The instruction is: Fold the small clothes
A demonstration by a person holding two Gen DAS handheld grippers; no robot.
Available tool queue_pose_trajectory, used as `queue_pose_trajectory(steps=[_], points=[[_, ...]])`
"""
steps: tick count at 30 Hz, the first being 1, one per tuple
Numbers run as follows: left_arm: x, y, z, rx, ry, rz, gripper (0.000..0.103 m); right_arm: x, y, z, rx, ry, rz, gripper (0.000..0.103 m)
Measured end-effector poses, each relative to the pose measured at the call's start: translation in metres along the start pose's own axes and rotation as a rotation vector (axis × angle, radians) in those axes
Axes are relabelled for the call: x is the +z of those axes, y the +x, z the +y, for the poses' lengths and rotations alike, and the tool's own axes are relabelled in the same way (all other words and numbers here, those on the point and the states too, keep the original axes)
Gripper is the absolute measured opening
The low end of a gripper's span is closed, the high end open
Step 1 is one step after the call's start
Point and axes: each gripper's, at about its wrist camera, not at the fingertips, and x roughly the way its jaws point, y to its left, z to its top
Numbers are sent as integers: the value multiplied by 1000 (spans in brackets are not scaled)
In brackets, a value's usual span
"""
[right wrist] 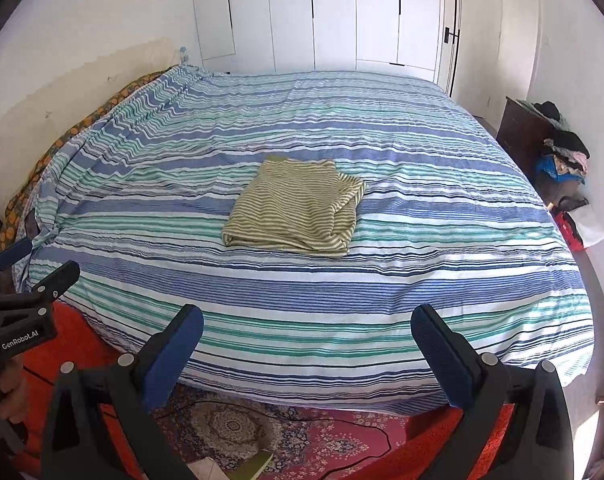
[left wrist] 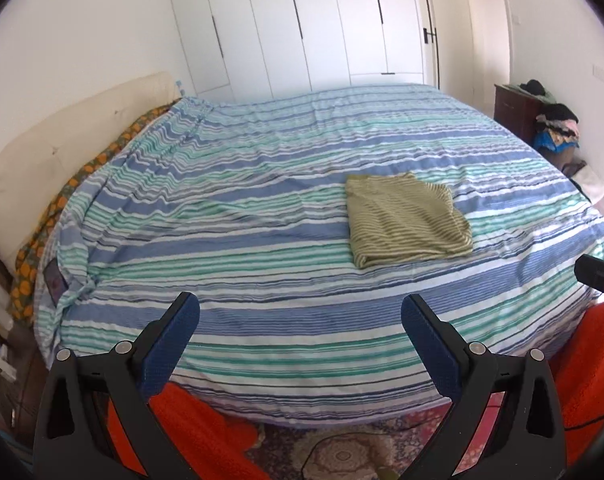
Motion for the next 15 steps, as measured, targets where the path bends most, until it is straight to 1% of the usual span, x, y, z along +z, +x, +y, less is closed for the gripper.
queue_pose_trajectory(steps=[2, 3, 4, 5, 6, 8, 10, 12, 15], points=[[-1, -9, 1, -3, -3, -79, 102, 5, -4, -3, 72, 19, 2, 102], [0, -11, 0, 2, 5, -100, 102, 7, -3, -2, 121, 17, 23, 102], [1, -11, -2, 1, 24, -103, 102, 8, 0, 0, 145, 12, 56, 102], [1, -10, -5, -6, 46, -100, 102, 9, 2, 2, 144, 8, 77, 102], [1, -9, -9, -16, 69, -98, 102, 9, 2, 6, 129, 0, 78, 102], [-2, -8, -14, -15, 92, -96, 102, 8, -2, 13, 99, -26, 51, 102], [-4, -7, -18, -9, 99, -85, 102, 8, -3, 17, 81, -47, 44, 102], [-7, -5, -19, -26, 102, -60, 102, 8, 0, 20, 79, -53, 55, 102], [-10, -1, -20, -63, 92, -4, 102, 6, 10, 18, 61, -42, 95, 103]])
